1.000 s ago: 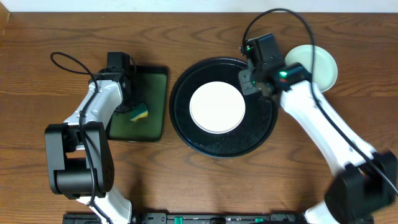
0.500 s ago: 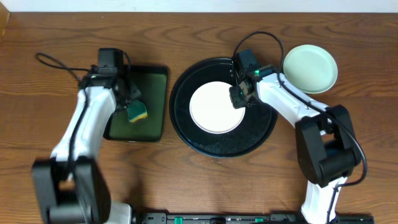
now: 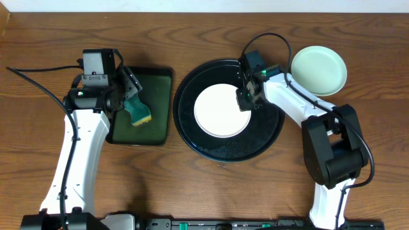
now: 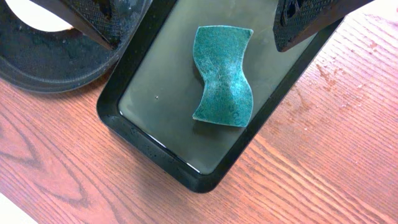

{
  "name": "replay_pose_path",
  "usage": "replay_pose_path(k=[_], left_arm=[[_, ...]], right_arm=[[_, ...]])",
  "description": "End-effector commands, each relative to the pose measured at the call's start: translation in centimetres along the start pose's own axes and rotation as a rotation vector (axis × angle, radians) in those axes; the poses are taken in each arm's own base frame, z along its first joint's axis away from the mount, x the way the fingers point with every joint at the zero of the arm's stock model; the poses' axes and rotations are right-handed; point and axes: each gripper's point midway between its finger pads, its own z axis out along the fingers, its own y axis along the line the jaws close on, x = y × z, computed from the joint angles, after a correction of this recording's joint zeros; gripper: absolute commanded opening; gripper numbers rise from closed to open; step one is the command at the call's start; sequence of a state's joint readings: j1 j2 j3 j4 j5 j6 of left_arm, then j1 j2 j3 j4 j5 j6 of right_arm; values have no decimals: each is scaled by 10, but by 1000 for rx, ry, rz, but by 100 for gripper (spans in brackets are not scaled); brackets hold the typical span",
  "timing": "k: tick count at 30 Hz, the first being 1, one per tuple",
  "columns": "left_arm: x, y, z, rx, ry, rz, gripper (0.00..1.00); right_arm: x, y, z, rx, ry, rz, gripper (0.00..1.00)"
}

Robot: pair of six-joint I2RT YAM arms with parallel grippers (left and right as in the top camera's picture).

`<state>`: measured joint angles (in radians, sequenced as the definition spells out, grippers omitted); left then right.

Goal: Clean dirty plates on tray and stack at the side
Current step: 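Lift and tilt the white plate off the black tray with the right gripper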

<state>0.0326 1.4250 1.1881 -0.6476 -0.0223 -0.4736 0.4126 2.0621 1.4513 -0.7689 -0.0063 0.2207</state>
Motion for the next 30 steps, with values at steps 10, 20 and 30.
replay_pose_path(k=[10,20,30], left_arm=[[-6,0,-3,0,-13,-3,79],[-6,0,-3,0,-13,-3,79],[-6,0,-3,0,-13,-3,79]], right_arm=[[-79,8,-232,539,-492,-364,1],[-67,60,-293,950,-511,-839,1],[-65,75,-310,1075,-493,-958,1]])
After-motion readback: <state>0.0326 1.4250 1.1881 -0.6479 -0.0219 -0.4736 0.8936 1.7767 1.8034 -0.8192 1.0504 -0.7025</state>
